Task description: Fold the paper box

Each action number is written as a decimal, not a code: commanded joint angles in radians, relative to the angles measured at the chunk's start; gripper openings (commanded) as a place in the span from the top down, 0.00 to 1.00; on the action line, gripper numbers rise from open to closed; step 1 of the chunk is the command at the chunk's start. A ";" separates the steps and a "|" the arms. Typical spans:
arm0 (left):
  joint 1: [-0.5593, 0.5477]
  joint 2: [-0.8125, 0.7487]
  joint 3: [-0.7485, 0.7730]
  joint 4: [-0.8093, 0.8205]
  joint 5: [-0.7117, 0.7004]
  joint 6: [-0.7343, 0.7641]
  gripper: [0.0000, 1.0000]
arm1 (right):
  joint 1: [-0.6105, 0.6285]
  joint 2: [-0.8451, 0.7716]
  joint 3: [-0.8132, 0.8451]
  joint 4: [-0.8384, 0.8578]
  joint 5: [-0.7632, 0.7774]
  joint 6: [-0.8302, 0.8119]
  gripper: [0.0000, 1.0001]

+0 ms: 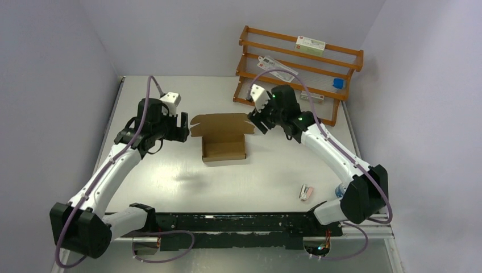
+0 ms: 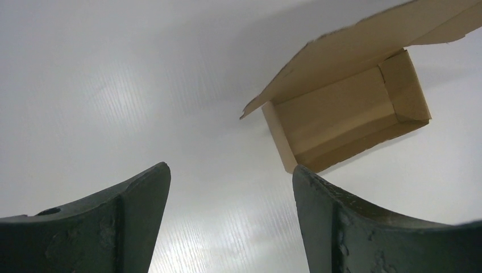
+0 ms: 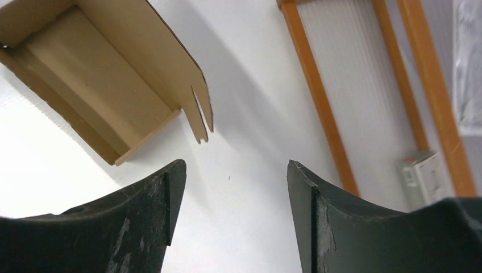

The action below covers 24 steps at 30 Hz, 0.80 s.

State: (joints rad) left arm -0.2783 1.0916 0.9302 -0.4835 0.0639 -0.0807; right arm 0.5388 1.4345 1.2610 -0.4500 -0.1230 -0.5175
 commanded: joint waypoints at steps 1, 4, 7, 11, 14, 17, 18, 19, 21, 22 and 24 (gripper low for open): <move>0.010 0.069 0.130 -0.038 0.062 0.051 0.17 | -0.060 -0.044 -0.132 0.190 -0.047 0.171 0.30; 0.010 0.131 0.183 -0.070 0.030 0.064 0.17 | -0.098 -0.022 -0.158 0.221 -0.093 0.184 0.30; 0.010 0.196 0.225 -0.092 0.033 0.068 0.17 | -0.115 0.026 -0.156 0.210 -0.156 0.159 0.32; 0.010 0.266 0.285 -0.108 0.108 0.068 0.19 | -0.119 0.083 -0.131 0.194 -0.202 0.139 0.33; 0.010 0.314 0.329 -0.130 0.128 0.099 0.19 | -0.120 0.108 -0.114 0.203 -0.245 0.128 0.34; 0.010 0.345 0.313 -0.111 0.150 0.121 0.20 | -0.119 0.126 -0.098 0.198 -0.276 0.115 0.36; 0.010 0.351 0.292 -0.099 0.156 0.127 0.20 | -0.117 0.128 -0.103 0.214 -0.276 0.123 0.36; 0.010 0.356 0.275 -0.096 0.163 0.131 0.21 | -0.115 0.132 -0.110 0.235 -0.278 0.131 0.36; 0.010 0.357 0.252 -0.084 0.178 0.138 0.22 | -0.109 0.145 -0.123 0.261 -0.304 0.124 0.37; 0.010 0.354 0.249 -0.077 0.181 0.140 0.23 | -0.108 0.152 -0.125 0.272 -0.303 0.123 0.37; 0.010 0.362 0.254 -0.073 0.179 0.142 0.24 | -0.105 0.168 -0.115 0.282 -0.290 0.121 0.38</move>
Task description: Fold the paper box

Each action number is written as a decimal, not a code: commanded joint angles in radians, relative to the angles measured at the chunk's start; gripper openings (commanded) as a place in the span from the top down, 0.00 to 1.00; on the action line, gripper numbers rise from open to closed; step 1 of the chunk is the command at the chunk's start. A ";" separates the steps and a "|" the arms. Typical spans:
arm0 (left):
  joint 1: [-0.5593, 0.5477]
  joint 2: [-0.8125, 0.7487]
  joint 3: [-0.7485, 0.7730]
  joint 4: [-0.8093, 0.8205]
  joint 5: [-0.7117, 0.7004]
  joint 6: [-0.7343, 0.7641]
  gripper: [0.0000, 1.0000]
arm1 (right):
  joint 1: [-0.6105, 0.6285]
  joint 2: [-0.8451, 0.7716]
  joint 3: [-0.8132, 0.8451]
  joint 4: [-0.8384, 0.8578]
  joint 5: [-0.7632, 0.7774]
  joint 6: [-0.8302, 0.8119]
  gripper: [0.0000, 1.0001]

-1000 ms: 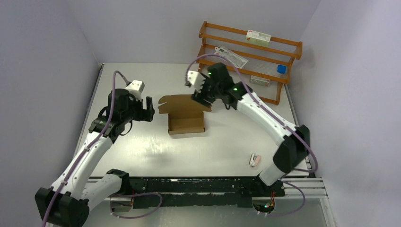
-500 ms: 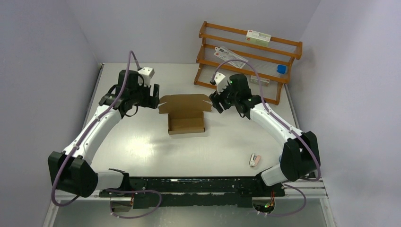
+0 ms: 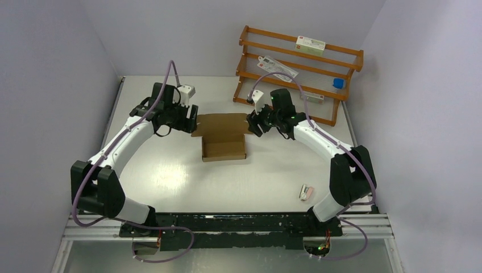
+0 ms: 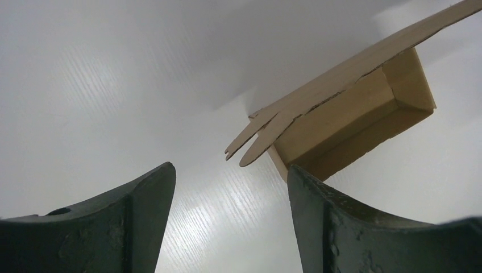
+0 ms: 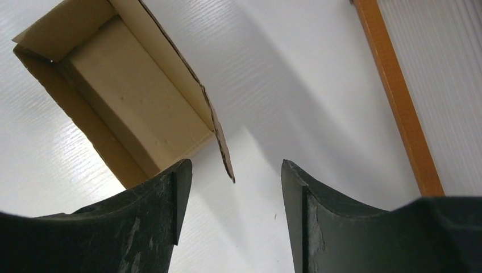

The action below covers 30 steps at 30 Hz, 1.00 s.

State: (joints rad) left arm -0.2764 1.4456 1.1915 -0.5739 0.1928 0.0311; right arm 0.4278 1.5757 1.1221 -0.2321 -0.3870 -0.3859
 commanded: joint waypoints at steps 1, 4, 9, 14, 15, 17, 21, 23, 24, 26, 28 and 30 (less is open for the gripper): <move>0.009 0.018 -0.001 0.015 0.053 0.028 0.24 | 0.007 0.037 0.036 0.061 -0.023 -0.015 0.38; 0.011 0.059 0.010 0.005 0.087 0.031 0.27 | 0.024 0.069 0.080 0.021 -0.023 -0.047 0.40; 0.011 0.097 0.018 -0.003 0.133 0.036 0.35 | 0.035 0.078 0.078 0.003 -0.023 -0.086 0.52; 0.011 0.111 0.019 -0.002 0.141 0.039 0.43 | 0.040 0.083 0.073 -0.016 -0.040 -0.107 0.66; 0.011 0.117 0.022 -0.005 0.149 0.039 0.47 | 0.041 0.087 0.077 -0.025 -0.038 -0.110 0.69; 0.011 0.121 0.022 -0.005 0.163 0.038 0.53 | 0.043 0.097 0.088 -0.041 -0.036 -0.117 0.76; 0.011 0.108 0.007 0.013 0.189 0.032 0.64 | 0.054 0.094 0.080 -0.042 -0.027 -0.109 0.89; 0.011 0.102 0.002 0.018 0.194 0.029 0.70 | 0.060 0.086 0.078 -0.039 -0.017 -0.099 0.93; 0.011 0.099 -0.001 0.020 0.198 0.028 0.72 | 0.064 0.084 0.074 -0.036 -0.008 -0.093 0.96; 0.011 0.093 -0.007 0.026 0.206 0.023 0.76 | 0.073 0.076 0.071 -0.038 0.009 -0.086 1.00; 0.009 0.083 -0.016 0.032 0.218 0.019 0.78 | 0.083 0.071 0.067 -0.043 0.025 -0.079 1.00; 0.005 0.074 -0.025 0.037 0.217 0.014 0.79 | 0.093 0.063 0.058 -0.036 0.044 -0.064 1.00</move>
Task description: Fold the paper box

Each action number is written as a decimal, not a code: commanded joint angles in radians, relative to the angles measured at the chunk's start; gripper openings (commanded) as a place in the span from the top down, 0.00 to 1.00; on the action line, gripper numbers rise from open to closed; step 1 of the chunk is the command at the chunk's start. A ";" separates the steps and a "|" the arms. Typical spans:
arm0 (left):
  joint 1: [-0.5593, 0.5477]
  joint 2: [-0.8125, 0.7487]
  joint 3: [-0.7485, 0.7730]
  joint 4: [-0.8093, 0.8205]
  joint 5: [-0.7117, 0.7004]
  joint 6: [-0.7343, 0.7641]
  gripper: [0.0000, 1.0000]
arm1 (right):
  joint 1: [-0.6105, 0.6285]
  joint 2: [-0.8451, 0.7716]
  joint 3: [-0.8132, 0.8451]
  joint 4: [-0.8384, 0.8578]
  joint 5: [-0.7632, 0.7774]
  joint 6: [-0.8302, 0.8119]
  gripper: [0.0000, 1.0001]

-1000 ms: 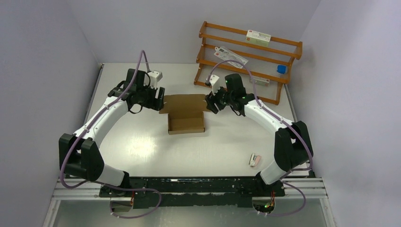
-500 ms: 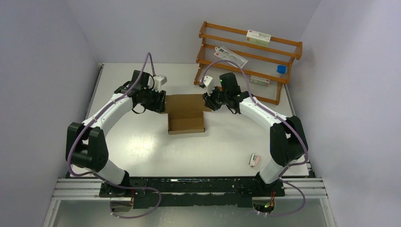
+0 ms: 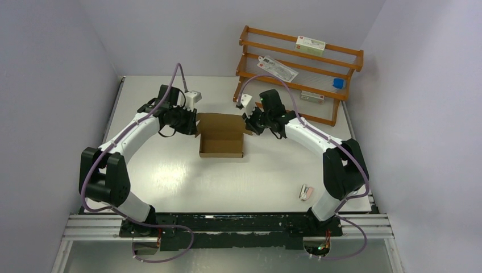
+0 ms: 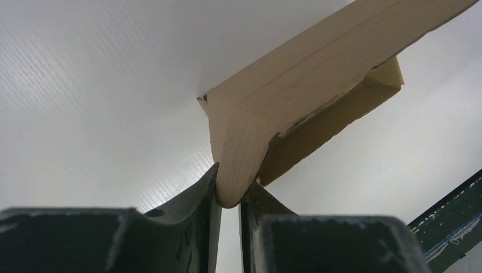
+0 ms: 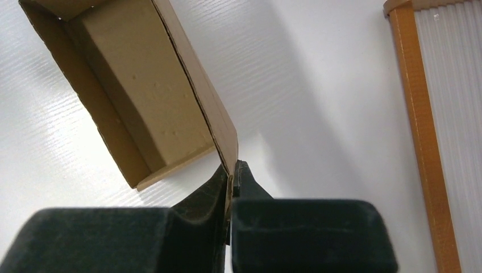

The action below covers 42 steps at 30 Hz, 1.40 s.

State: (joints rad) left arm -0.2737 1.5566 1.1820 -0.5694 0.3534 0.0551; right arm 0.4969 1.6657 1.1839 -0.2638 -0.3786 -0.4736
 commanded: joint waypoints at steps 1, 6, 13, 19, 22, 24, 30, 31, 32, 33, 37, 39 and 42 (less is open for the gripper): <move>-0.001 -0.042 -0.021 0.035 0.048 -0.014 0.80 | 0.028 -0.029 -0.009 0.003 0.044 0.035 1.00; -0.018 -0.085 -0.048 0.036 -0.003 -0.023 0.76 | 0.052 -0.045 -0.037 0.006 0.074 0.029 1.00; -0.011 -0.143 -0.068 0.050 -0.078 -0.035 0.73 | 0.054 -0.050 -0.038 0.006 0.066 0.052 1.00; -0.016 -0.122 -0.067 0.035 -0.045 -0.022 0.69 | 0.069 -0.068 -0.054 0.018 0.070 0.064 1.00; -0.019 -0.118 -0.067 0.028 -0.071 -0.009 0.65 | 0.069 -0.073 -0.056 0.014 0.066 0.059 1.00; -0.021 -0.112 -0.061 0.019 -0.121 -0.003 0.58 | 0.070 -0.073 -0.057 0.015 0.066 0.055 1.00; -0.019 -0.113 -0.020 0.025 -0.194 0.050 0.43 | 0.072 -0.078 -0.064 0.013 0.054 0.039 1.00; -0.017 -0.116 -0.015 0.036 -0.185 0.064 0.41 | 0.073 -0.079 -0.068 0.016 0.052 0.036 1.00; -0.015 -0.121 -0.015 0.048 -0.170 0.074 0.40 | 0.073 -0.080 -0.069 0.018 0.049 0.034 1.00; -0.011 -0.122 -0.019 0.066 -0.152 0.079 0.39 | 0.072 -0.080 -0.068 0.017 0.043 0.031 1.00; 0.000 -0.111 -0.040 0.105 -0.058 0.119 0.39 | 0.072 -0.080 -0.069 0.017 0.024 0.024 1.00; 0.006 -0.113 -0.058 0.130 -0.038 0.141 0.42 | 0.073 -0.077 -0.064 0.013 0.019 0.020 1.00; 0.029 -0.126 -0.102 0.174 0.004 0.165 0.46 | 0.072 -0.077 -0.064 0.013 0.018 0.017 1.00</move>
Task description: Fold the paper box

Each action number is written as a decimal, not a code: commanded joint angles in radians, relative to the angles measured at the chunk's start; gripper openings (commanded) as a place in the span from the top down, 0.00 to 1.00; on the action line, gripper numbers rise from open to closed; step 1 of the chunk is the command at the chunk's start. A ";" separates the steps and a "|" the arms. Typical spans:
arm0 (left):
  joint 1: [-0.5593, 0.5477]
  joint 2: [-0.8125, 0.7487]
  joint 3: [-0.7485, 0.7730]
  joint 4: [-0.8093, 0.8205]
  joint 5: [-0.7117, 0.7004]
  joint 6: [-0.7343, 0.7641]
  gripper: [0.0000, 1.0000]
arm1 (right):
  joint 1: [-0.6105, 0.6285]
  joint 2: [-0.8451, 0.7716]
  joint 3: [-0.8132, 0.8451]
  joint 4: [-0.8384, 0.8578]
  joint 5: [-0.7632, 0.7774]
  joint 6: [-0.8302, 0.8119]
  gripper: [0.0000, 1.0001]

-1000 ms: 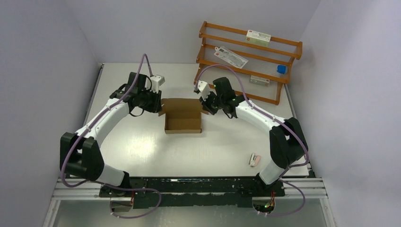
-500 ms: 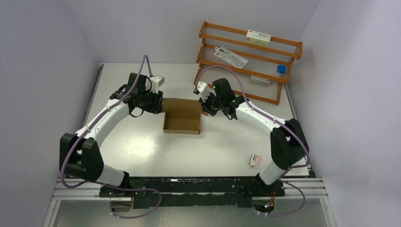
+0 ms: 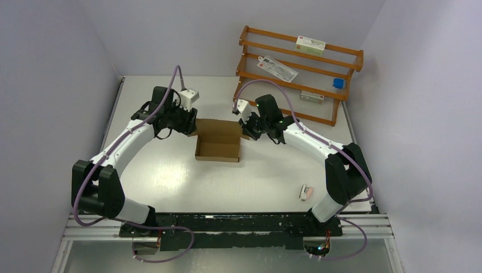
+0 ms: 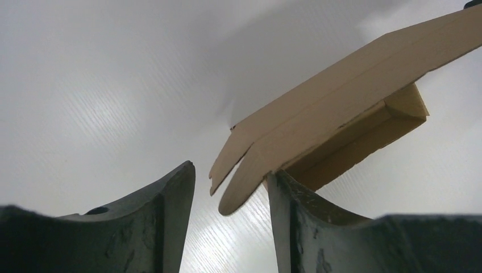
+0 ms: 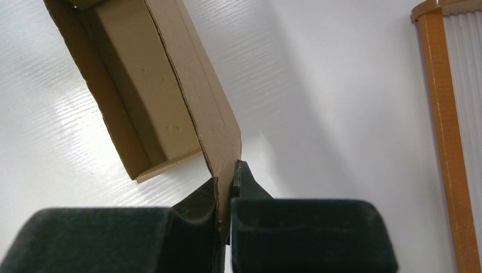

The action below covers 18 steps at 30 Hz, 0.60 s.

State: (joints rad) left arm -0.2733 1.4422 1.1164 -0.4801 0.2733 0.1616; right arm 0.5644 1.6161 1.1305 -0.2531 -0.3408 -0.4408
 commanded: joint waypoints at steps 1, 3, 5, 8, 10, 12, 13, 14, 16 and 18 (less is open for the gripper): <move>0.036 -0.011 -0.042 0.091 0.089 0.062 0.47 | 0.006 -0.028 -0.014 0.006 -0.019 -0.017 1.00; 0.040 -0.003 -0.051 0.091 0.102 0.070 0.49 | 0.005 -0.030 -0.017 0.006 -0.018 -0.018 1.00; 0.040 0.011 -0.053 0.079 0.108 0.078 0.51 | 0.005 -0.030 -0.015 0.005 -0.014 -0.017 1.00; 0.040 0.016 -0.052 0.064 0.113 0.081 0.54 | 0.005 -0.035 -0.017 0.006 -0.007 -0.014 1.00; 0.040 0.011 -0.054 0.067 0.102 0.077 0.59 | 0.005 -0.038 -0.019 0.006 -0.003 -0.010 1.00; 0.040 0.009 -0.055 0.072 0.103 0.070 0.65 | 0.006 -0.039 -0.018 0.012 -0.005 -0.005 1.00; 0.040 0.010 -0.055 0.072 0.108 0.067 0.68 | 0.007 -0.039 -0.017 0.012 -0.006 -0.002 1.00; 0.040 0.010 -0.055 0.071 0.112 0.064 0.71 | 0.007 -0.039 -0.017 0.012 -0.008 0.002 1.00; 0.040 0.008 -0.055 0.068 0.112 0.052 0.76 | 0.010 -0.039 -0.017 0.013 -0.006 0.011 1.00; 0.038 0.000 -0.060 0.065 0.123 0.040 0.81 | 0.018 -0.038 -0.020 0.014 -0.003 0.020 1.00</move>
State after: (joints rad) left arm -0.2386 1.4532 1.0695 -0.4374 0.3492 0.2165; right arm 0.5667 1.6047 1.1213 -0.2531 -0.3470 -0.4427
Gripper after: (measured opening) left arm 0.224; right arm 0.019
